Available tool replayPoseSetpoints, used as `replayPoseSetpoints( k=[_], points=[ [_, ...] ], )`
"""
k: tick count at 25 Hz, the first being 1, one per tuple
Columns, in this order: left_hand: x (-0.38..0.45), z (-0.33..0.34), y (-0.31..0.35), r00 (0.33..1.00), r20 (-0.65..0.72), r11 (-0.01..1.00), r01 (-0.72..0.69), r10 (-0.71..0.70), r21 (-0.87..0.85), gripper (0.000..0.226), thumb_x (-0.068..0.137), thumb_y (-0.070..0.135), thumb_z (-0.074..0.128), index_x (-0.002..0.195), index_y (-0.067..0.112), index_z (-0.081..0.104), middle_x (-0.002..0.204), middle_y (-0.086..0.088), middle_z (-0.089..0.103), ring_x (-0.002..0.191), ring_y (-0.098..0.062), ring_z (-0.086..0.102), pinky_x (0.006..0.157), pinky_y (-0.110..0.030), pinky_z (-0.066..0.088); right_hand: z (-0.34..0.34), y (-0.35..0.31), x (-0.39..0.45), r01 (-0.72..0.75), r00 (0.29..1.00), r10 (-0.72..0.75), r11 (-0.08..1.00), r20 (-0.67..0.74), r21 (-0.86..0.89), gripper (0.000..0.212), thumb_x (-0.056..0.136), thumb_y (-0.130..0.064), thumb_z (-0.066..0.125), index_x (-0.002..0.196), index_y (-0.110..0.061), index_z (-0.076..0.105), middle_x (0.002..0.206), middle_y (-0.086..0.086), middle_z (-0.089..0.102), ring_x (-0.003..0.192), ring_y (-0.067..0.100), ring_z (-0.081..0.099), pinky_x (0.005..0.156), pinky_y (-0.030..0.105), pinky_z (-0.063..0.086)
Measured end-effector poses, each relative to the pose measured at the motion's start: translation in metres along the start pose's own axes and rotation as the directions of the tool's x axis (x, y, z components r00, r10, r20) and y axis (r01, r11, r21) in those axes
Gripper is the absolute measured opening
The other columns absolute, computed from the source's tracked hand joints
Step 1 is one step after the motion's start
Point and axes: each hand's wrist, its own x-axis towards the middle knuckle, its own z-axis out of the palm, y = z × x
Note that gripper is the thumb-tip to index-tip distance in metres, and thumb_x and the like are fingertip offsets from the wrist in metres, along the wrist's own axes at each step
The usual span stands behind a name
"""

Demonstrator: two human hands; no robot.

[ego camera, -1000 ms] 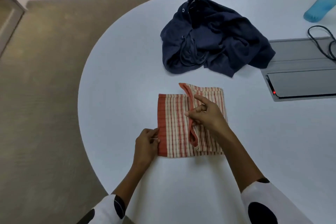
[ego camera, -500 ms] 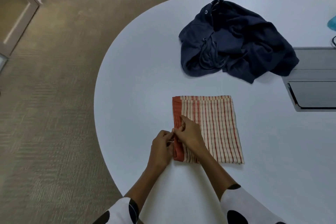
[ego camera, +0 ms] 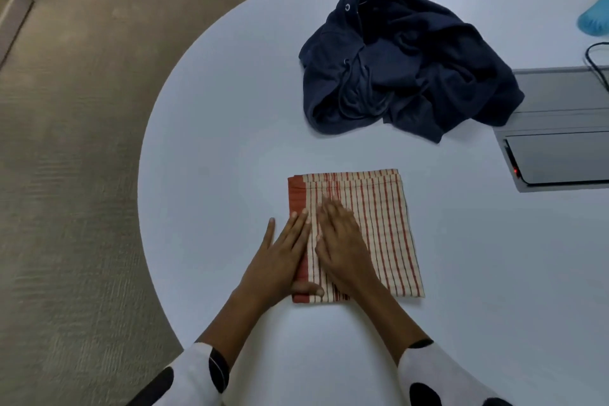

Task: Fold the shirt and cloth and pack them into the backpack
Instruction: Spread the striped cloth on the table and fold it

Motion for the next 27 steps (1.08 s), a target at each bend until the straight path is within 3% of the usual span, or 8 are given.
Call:
replayPoseSetpoints(
  k=[3, 5, 8, 14, 20, 22, 24, 27],
  points=[
    [-0.002, 0.010, -0.007, 0.998, 0.061, 0.999, 0.027, -0.028, 0.018, 0.119, 0.069, 0.088, 0.033, 0.151, 0.011, -0.005, 0.159, -0.007, -0.010, 0.146, -0.021, -0.008, 0.117, -0.053, 0.000, 0.007, 0.014, 0.000, 0.052, 0.995, -0.033, 0.978, 0.095, -0.202, 0.070, 0.097, -0.054, 0.018, 0.152, -0.010, 0.007, 0.160, 0.008, 0.005, 0.148, 0.019, -0.001, 0.118, 0.041, 0.001],
    [-0.002, 0.011, -0.007, 0.996, 0.077, 0.999, 0.035, -0.034, -0.008, 0.122, 0.067, 0.089, 0.036, 0.150, 0.014, -0.011, 0.158, -0.005, -0.014, 0.146, -0.020, -0.012, 0.116, -0.051, -0.005, -0.001, 0.039, 0.005, -0.082, 0.995, 0.095, 0.969, 0.044, -0.234, 0.079, 0.094, -0.063, 0.011, 0.152, -0.011, -0.003, 0.160, 0.005, -0.008, 0.147, 0.016, -0.010, 0.118, 0.044, -0.006],
    [-0.001, 0.010, -0.005, 0.994, 0.095, 0.997, 0.060, -0.056, -0.040, 0.126, 0.065, 0.090, 0.040, 0.149, 0.015, -0.016, 0.157, -0.001, -0.022, 0.145, -0.015, -0.019, 0.115, -0.049, -0.013, -0.021, 0.082, 0.017, -0.277, 0.960, 0.273, 0.918, -0.054, -0.283, 0.078, 0.094, -0.063, 0.012, 0.152, -0.012, -0.002, 0.160, 0.006, -0.002, 0.147, 0.015, -0.007, 0.119, 0.048, -0.004],
    [0.003, 0.010, 0.006, 0.988, 0.092, 0.990, 0.133, -0.127, -0.056, 0.129, 0.060, 0.093, 0.036, 0.147, 0.016, -0.020, 0.154, 0.001, -0.026, 0.143, -0.016, -0.022, 0.112, -0.047, -0.017, -0.030, 0.085, 0.002, -0.307, 0.952, 0.299, 0.928, -0.067, -0.213, 0.082, 0.094, -0.064, 0.015, 0.152, -0.009, -0.004, 0.160, 0.007, -0.007, 0.147, 0.017, -0.012, 0.119, 0.041, -0.008],
    [0.003, 0.002, 0.007, 0.978, 0.168, 0.990, 0.133, -0.125, -0.039, 0.132, 0.056, 0.093, 0.031, 0.143, 0.015, -0.029, 0.151, 0.001, -0.034, 0.141, -0.017, -0.027, 0.114, -0.048, -0.016, -0.032, 0.099, -0.089, -0.360, 0.933, 0.354, 0.917, -0.063, -0.173, 0.078, 0.094, -0.063, 0.013, 0.152, -0.011, 0.004, 0.160, 0.006, 0.003, 0.148, 0.019, -0.001, 0.120, 0.038, -0.006],
    [-0.001, -0.001, 0.010, 0.975, 0.200, 0.989, 0.121, -0.102, -0.084, 0.126, 0.064, 0.085, 0.042, 0.144, 0.016, -0.027, 0.151, 0.001, -0.033, 0.142, -0.017, -0.026, 0.117, -0.047, -0.011, -0.040, 0.095, -0.094, -0.417, 0.906, 0.404, 0.901, -0.123, -0.116, 0.072, 0.095, -0.055, 0.022, 0.148, -0.007, 0.026, 0.155, 0.014, 0.026, 0.144, 0.030, 0.022, 0.118, 0.042, 0.013],
    [-0.013, -0.003, 0.019, 0.983, 0.131, 0.957, 0.160, -0.131, -0.240, 0.108, 0.077, 0.074, 0.044, 0.147, 0.021, -0.018, 0.156, 0.004, -0.024, 0.147, -0.018, -0.007, 0.120, -0.044, 0.005, -0.050, 0.083, -0.089, -0.502, 0.848, 0.494, 0.865, -0.193, 0.006, 0.057, 0.096, -0.040, 0.037, 0.137, -0.003, 0.044, 0.133, 0.019, 0.050, 0.123, 0.034, 0.047, 0.101, 0.044, 0.039],
    [-0.032, -0.004, 0.038, 0.934, -0.103, 0.862, 0.268, -0.342, -0.431, 0.062, 0.098, 0.037, 0.042, 0.151, 0.013, 0.018, 0.158, -0.003, 0.019, 0.130, -0.015, 0.043, 0.103, -0.023, 0.036, -0.067, 0.071, -0.079, -0.619, 0.756, 0.652, 0.740, -0.056, 0.266, 0.046, 0.092, -0.010, 0.054, 0.136, 0.001, 0.044, 0.112, 0.017, 0.056, 0.105, 0.028, 0.055, 0.094, 0.039, 0.047]
  ],
)
